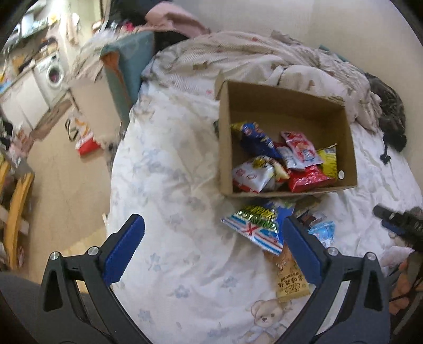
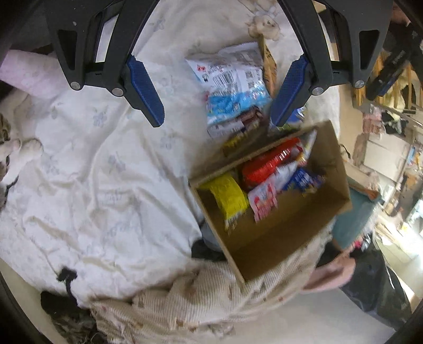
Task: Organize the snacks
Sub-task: 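Grasp the light-blue snack bag with the right tool and lift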
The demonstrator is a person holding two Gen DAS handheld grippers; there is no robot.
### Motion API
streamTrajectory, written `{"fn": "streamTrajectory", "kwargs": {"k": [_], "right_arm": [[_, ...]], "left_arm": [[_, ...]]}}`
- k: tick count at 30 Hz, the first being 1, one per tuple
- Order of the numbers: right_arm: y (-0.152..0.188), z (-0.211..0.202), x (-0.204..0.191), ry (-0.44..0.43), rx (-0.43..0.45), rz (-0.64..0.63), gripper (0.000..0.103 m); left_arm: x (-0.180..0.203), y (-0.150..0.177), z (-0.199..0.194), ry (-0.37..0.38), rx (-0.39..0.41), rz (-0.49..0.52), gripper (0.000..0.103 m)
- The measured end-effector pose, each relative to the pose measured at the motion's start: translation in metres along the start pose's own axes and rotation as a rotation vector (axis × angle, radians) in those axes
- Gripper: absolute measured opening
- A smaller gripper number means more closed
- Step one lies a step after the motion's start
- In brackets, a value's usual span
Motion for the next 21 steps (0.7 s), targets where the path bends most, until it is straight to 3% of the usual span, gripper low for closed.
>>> {"fn": "streamTrajectory", "kwargs": {"k": [5,7,12,16,18,21], "right_arm": [[0.038,0.047,-0.007,-0.003,-0.225,0.003,0.086],[0.048,0.061,-0.015,-0.016,-0.263,0.007,0.086],[0.068,0.085,-0.030,-0.001,-0.356,-0.092,0.100],[0.091,0.106,-0.031,0.054,-0.437,-0.138,0.100],[0.099,0.110,-0.032,0.065,-0.470,-0.158,0.098],[0.099,0.102,-0.036,0.050,-0.467,-0.174,0.084]], "left_arm": [[-0.009,0.007,0.010,-0.002,-0.052,-0.076,0.102],[-0.009,0.008,0.014,0.001,-0.067,-0.096,0.102],[-0.005,0.011,0.020,0.008,-0.085,-0.100,0.102],[-0.001,0.013,0.023,0.022,-0.101,-0.102,0.102],[0.001,0.015,0.025,0.027,-0.109,-0.100,0.102],[0.003,0.016,0.025,0.027,-0.112,-0.088,0.102]]}}
Point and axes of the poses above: each gripper's, at about its wrist camera, not at the fingertips, and z roughly the way its jaws point, x to its right, y to its underside, the point moved 7 cm from there along z, roughly the way its jaws point, and after that the axes turned 11 degrees about x, right-handed, at the moved point
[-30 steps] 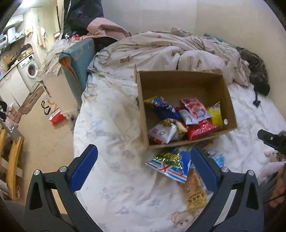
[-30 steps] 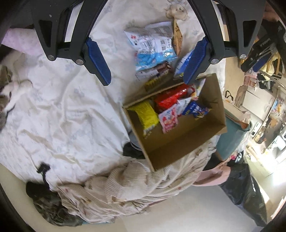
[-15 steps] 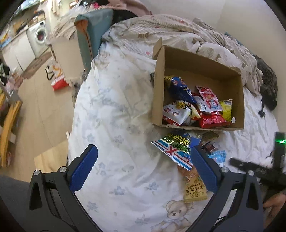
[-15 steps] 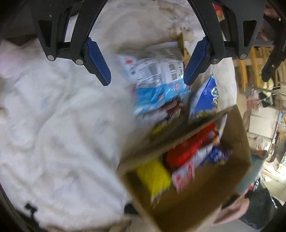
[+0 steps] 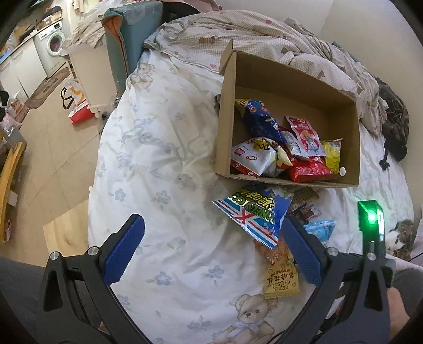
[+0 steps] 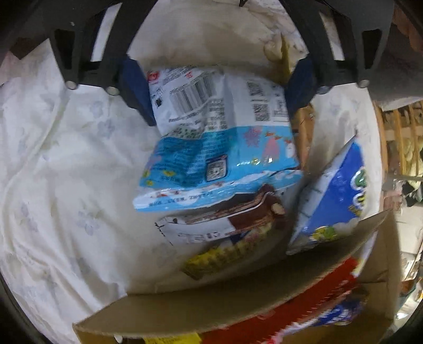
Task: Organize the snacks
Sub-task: 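Grasp the light-blue snack bag with the right tool and lift, then grasp the peanut candy pack with the left tool while the right tool holds its bag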
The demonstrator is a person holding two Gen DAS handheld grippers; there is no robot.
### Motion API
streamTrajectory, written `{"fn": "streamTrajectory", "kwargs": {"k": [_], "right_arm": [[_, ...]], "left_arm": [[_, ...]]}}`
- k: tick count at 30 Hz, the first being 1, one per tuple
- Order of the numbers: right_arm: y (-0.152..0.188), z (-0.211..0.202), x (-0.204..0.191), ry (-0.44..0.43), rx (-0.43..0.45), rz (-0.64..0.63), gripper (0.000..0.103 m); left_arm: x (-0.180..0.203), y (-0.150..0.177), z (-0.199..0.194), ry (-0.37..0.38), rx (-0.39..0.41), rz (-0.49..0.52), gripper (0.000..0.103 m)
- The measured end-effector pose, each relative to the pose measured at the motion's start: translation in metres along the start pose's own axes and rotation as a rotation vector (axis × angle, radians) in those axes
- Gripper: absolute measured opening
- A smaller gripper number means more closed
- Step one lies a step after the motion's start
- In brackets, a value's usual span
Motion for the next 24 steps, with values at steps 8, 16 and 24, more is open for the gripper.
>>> {"fn": "streamTrajectory", "kwargs": {"k": [8,16,24], "right_arm": [[0.020,-0.042,0.004,-0.088,0.005,0.031,0.072],[0.003,-0.112,0.017,-0.164,0.281,0.115,0.070],[-0.013,-0.117,0.041,-0.148,0.346,0.248,0.070]], "left_arm": [[0.003,0.007,0.005,-0.002,-0.029,0.002,0.102],[0.025,0.030,0.013,0.014,-0.088,0.064,0.102],[0.071,0.077,0.039,0.038,-0.221,0.112,0.102]]}}
Point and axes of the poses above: each gripper's, at about its wrist camera, not at the fingertips, and z roughly the way its jaws point, x to its right, y to its underside, the point moved 7 cm from there along z, roughly the way its jaws point, and after that the axes turned 11 degrees about x, right-handed, at the moved point
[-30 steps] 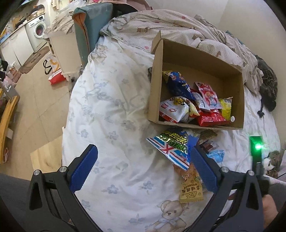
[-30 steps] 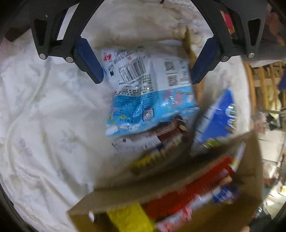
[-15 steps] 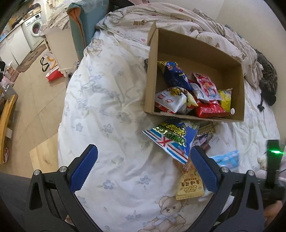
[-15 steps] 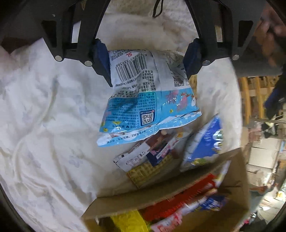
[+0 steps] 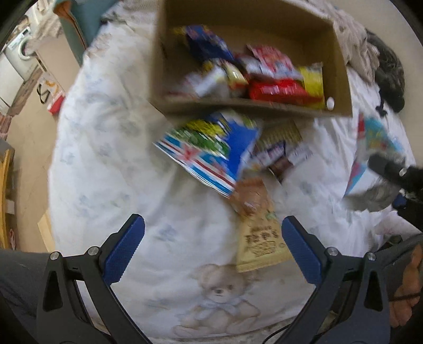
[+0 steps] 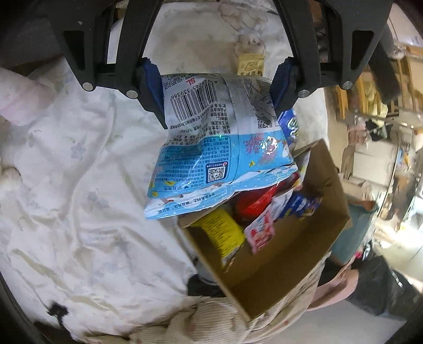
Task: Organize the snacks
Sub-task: 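Grasp the peanut candy pack with the left tool while the right tool holds its bag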
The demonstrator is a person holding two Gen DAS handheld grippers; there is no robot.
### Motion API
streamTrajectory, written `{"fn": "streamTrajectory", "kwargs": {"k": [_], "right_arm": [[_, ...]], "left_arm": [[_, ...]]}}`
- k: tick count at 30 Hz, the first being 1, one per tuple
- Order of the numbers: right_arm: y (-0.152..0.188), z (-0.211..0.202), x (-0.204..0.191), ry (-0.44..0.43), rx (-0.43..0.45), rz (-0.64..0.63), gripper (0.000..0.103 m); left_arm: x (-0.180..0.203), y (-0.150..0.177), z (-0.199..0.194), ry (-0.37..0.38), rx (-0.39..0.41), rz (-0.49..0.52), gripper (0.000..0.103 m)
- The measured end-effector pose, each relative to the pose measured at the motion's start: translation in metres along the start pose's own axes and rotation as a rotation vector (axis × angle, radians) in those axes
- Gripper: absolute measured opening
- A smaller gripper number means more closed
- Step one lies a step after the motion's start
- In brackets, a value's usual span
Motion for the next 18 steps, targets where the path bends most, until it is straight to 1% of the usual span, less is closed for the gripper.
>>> {"fn": "streamTrajectory", "kwargs": {"k": [1,3,6,7,11,12,13,14,15,18], "right_arm": [[-0.003,-0.001,0.003,0.007,0.007,0.005,0.070],[-0.010,0.000,0.012,0.020,0.015,0.011,0.070],[-0.011,-0.002,0.022,0.031,0.004,0.042,0.070],[-0.011,-0.002,0.026,0.030,0.000,0.052,0.070],[-0.010,-0.004,0.034,0.003,-0.015,0.100,0.070],[-0.010,-0.003,0.034,-0.003,-0.018,0.101,0.070],[-0.011,-0.004,0.034,-0.005,-0.017,0.096,0.070],[-0.011,-0.005,0.033,-0.006,-0.016,0.089,0.070],[-0.011,-0.005,0.031,-0.010,-0.016,0.083,0.070],[-0.011,-0.004,0.027,-0.030,-0.020,0.090,0.070]], "left_arm": [[0.005,0.002,0.006,0.000,-0.014,-0.003,0.102],[0.013,0.007,0.018,-0.026,-0.038,-0.006,0.101],[0.023,0.012,0.033,-0.048,-0.060,-0.008,0.100],[0.026,0.014,0.038,-0.054,-0.069,-0.007,0.096],[0.031,0.018,0.057,-0.084,-0.101,-0.006,0.088],[0.031,0.020,0.060,-0.087,-0.106,-0.011,0.078],[0.031,0.020,0.061,-0.081,-0.102,-0.013,0.064],[0.032,0.020,0.061,-0.064,-0.099,-0.014,0.054],[0.033,0.022,0.061,-0.053,-0.102,-0.012,0.035],[0.036,0.026,0.051,-0.028,-0.084,0.007,0.032]]}}
Point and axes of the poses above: each gripper's, at about its wrist camera, not at the fingertips, and z roughly the way its jaws point, x to its right, y to its underside, the point moved 7 cm from there along z, roughly the way its jaws point, and after that the axes turned 11 degrees about x, right-handed, at the moved point
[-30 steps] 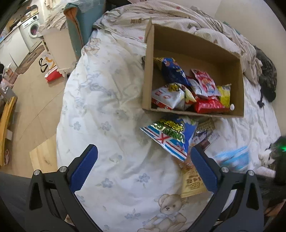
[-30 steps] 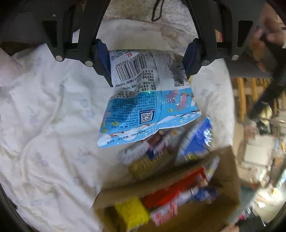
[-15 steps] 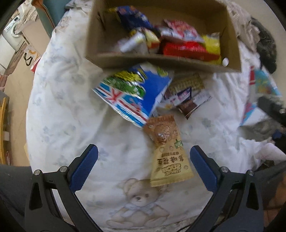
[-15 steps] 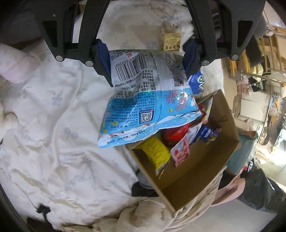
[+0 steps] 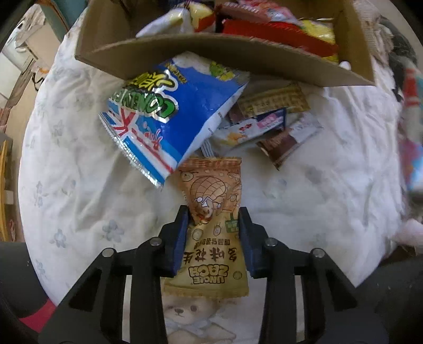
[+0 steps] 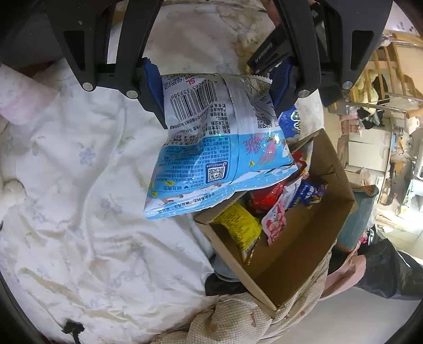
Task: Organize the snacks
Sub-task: 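Grasp the peanut candy pack with the left tool while the right tool holds its bag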
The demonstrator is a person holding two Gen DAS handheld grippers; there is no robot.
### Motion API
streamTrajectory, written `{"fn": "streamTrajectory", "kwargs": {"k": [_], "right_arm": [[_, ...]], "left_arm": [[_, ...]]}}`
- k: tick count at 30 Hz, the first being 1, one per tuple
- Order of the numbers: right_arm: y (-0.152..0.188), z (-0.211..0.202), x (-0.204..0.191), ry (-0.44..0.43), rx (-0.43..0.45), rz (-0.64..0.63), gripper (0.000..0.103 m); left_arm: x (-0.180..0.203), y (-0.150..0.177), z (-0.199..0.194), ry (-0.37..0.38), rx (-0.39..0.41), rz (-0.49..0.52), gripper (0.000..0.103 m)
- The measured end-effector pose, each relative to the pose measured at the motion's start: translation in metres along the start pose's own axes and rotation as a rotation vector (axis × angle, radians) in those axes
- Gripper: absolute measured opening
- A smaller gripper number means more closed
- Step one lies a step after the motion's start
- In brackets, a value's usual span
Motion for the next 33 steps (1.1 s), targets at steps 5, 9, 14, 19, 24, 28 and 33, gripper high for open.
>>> {"fn": "streamTrajectory", "kwargs": {"k": [5,9,14,19,24,28,33], "right_arm": [[0.002,0.003,-0.007,-0.019,-0.014,-0.002,0.070],[0.004,0.002,-0.013,-0.021,-0.013,-0.022,0.070],[0.006,0.003,-0.015,-0.023,-0.015,-0.027,0.070],[0.008,0.003,-0.020,-0.030,-0.018,-0.032,0.070],[0.009,0.001,-0.023,-0.038,-0.014,-0.040,0.070],[0.008,-0.002,-0.024,-0.051,-0.006,-0.030,0.070],[0.005,-0.009,-0.027,-0.076,0.026,-0.024,0.070]], "left_arm": [[0.000,0.001,-0.019,0.003,0.034,0.038,0.031],[-0.002,0.004,-0.031,0.005,0.047,0.051,0.031],[-0.014,0.008,-0.040,-0.002,0.078,0.085,0.031],[-0.029,0.010,-0.056,-0.005,0.111,0.073,0.031],[-0.025,0.009,-0.095,0.066,0.132,0.054,0.031],[-0.019,0.001,-0.132,0.096,0.212,0.077,0.031],[-0.024,-0.035,-0.161,0.074,0.339,0.074,0.031]]}}
Point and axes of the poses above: each gripper's, at about its wrist camera, not at the fingertips, and z roughly the way its jaws point, x to its right, y to its underside, the point moved 7 cm from there along z, roughly the way its jaws point, and after that the axes turned 11 degrees about x, right-handed, at the moved point
